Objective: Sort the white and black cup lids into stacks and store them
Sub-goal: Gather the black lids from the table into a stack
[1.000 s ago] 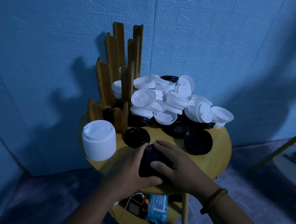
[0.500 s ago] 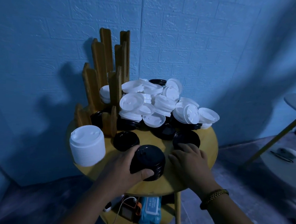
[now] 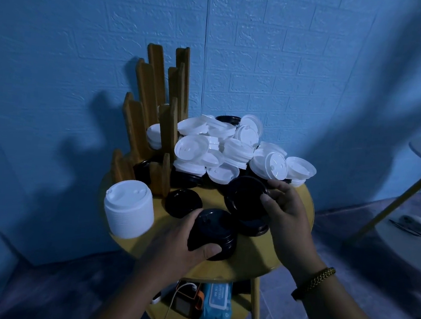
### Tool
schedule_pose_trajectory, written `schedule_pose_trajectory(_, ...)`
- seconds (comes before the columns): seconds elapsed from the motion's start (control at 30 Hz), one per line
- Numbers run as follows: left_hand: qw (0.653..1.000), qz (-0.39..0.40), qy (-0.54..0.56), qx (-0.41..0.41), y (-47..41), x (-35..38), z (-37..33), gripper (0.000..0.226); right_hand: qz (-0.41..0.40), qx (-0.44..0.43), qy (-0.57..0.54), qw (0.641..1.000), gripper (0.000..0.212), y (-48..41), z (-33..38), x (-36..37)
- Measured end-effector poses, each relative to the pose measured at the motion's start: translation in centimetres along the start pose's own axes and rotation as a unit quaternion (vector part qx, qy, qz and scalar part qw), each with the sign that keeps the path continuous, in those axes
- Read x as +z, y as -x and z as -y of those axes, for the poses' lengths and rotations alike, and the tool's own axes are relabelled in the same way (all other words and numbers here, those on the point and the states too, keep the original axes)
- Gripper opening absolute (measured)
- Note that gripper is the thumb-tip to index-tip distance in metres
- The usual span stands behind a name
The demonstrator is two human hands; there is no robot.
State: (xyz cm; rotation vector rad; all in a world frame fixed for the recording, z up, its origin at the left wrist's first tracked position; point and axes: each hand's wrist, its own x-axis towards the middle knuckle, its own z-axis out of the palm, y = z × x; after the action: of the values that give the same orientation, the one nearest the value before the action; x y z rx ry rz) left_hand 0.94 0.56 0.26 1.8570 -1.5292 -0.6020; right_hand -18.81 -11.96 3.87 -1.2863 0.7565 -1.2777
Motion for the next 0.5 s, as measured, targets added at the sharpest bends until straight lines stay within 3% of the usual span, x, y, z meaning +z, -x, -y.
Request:
schedule_pose_trajectory(0.07, 1.0, 0.001, -0.005, -0.005, -0.1, 0.0, 0.1, 0.097, 0.001, 0.072, -0.112, 0.991, 0.026, 0.0, 0.3, 0.4)
schedule_pose_trajectory(0.13, 1.0, 0.003, -0.003, -0.001, -0.1, 0.1, 0.2, 0.098, 0.03, 0.121, -0.137, 0.983, 0.028, 0.4, 0.5, 0.9)
schedule_pose_trajectory(0.3, 1.0, -0.009, 0.008, 0.017, 0.0, 0.1, 0.3, 0.089, 0.086, 0.051, 0.15, 0.984, 0.02, 2.0, 0.1, 2.0)
schedule_pose_trajectory(0.4, 1.0, -0.019, 0.004, 0.012, -0.1, 0.2, 0.3, 0.091, 0.117, -0.021, 0.337, 0.934, 0.021, 2.4, -0.7, 2.2)
schedule_pose_trajectory(0.5, 0.999, -0.026, -0.028, 0.01, 0.0, 0.3, 0.3, 0.093, 0.161, -0.08, 0.394, 0.902, 0.042, 2.9, -0.8, 2.9)
